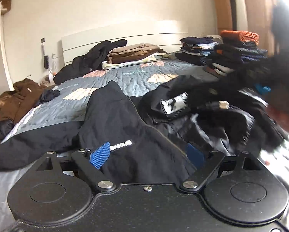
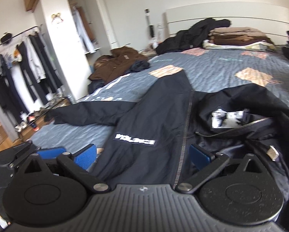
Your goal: Fold clothes
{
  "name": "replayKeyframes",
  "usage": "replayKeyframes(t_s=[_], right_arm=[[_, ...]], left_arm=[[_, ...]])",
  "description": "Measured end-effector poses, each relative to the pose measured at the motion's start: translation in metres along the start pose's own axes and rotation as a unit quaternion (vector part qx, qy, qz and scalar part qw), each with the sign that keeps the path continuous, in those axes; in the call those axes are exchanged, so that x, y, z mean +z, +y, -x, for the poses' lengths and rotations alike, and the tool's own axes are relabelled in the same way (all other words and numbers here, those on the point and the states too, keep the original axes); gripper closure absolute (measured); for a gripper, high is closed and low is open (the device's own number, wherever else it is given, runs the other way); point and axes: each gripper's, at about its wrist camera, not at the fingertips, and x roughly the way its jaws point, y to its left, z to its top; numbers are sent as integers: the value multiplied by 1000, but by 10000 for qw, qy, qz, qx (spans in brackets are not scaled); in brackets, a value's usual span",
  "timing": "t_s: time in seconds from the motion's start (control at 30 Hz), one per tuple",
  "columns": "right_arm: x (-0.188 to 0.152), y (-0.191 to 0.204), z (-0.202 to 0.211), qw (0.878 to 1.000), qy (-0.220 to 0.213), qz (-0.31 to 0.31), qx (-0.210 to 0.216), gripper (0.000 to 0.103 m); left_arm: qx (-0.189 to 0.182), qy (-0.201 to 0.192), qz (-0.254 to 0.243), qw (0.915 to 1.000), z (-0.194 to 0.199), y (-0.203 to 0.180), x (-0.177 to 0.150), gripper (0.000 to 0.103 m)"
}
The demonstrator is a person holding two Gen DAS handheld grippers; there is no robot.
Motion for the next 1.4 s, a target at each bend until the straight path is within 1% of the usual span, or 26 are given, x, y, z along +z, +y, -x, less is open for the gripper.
replayKeyframes(t_s=[0.1,0.2,0.23,0.3,0.37,0.43,0.57,0.63,0.7,0.77,0.8,0.87,0.93,1.0,1.03,1.07,1.17,1.23,1.3,1.33,1.37,1.4], right_arm=[[-3,-14,3,9996,-69,-56,-253,1],[-5,-36,10,9983,-129,-194,-526,1],[-7,-45,13,9977,-144,-253,-619,1],[-9,-61,21,9958,-182,-357,-825,1],[-13,-78,29,9932,-224,-463,-1045,1],[-16,-97,41,9897,-294,-631,-1252,1],[-19,-132,69,9813,-486,-988,-1582,1],[-20,-145,86,9764,-652,-1152,-1704,1],[-21,-158,103,9709,-836,-1338,-1800,1],[-22,-170,120,9652,-1017,-1515,-1872,1],[-23,-175,129,9627,-1101,-1588,-1892,1],[-27,-186,145,9575,-1264,-1729,-1933,1],[-32,-197,161,9516,-1417,-1885,-1972,1],[-37,-208,176,9440,-1549,-2082,-2040,1],[-41,-214,182,9405,-1598,-2176,-2064,1],[-43,-219,187,9378,-1629,-2250,-2082,1],[-52,-232,200,9307,-1704,-2423,-2145,1],[-57,-238,205,9288,-1723,-2499,-2125,1],[-62,-244,210,9271,-1744,-2572,-2094,1],[-64,-247,211,9264,-1762,-2604,-2072,1],[-66,-249,214,9257,-1787,-2628,-2049,1],[-67,-250,216,9251,-1811,-2650,-2027,1]], left_arm=[[-95,-125,376,9992,-19,1,7,16],[-165,-194,667,9974,-33,0,4,16],[-193,-169,710,9971,-36,-1,1,16],[-252,-12,608,9978,-44,-7,-4,16],[-265,69,377,9989,-49,-18,-7,16],[-354,22,61,9994,-48,-35,-6,16],[-644,-104,-658,9957,-43,-81,-3,16],[-762,-217,-1115,9906,-41,-109,-5,16],[-944,-320,-1604,9820,-39,-141,-7,16],[-1217,-345,-1918,9733,-39,-172,-9,16],[-1400,-302,-1899,9713,-40,-185,-8,16],[-1830,-78,-1588,9702,-47,-206,-3,16],[-2189,240,-1007,9702,-63,-218,7,16],[-2343,481,-554,9694,-83,-228,18,16],[-2382,597,-380,9686,-94,-233,23,16],[-2337,711,-318,9692,-104,-240,27,16],[-2072,1054,-314,9721,-133,-263,33,18],[-1980,1272,-387,9711,-147,-275,33,20],[-1996,1471,-398,9680,-158,-285,31,39],[-2056,1514,-329,9663,-161,-287,31,61],[-2085,1543,-243,9655,-164,-288,33,77],[-2121,1569,-149,9645,-166,-288,36,80]])
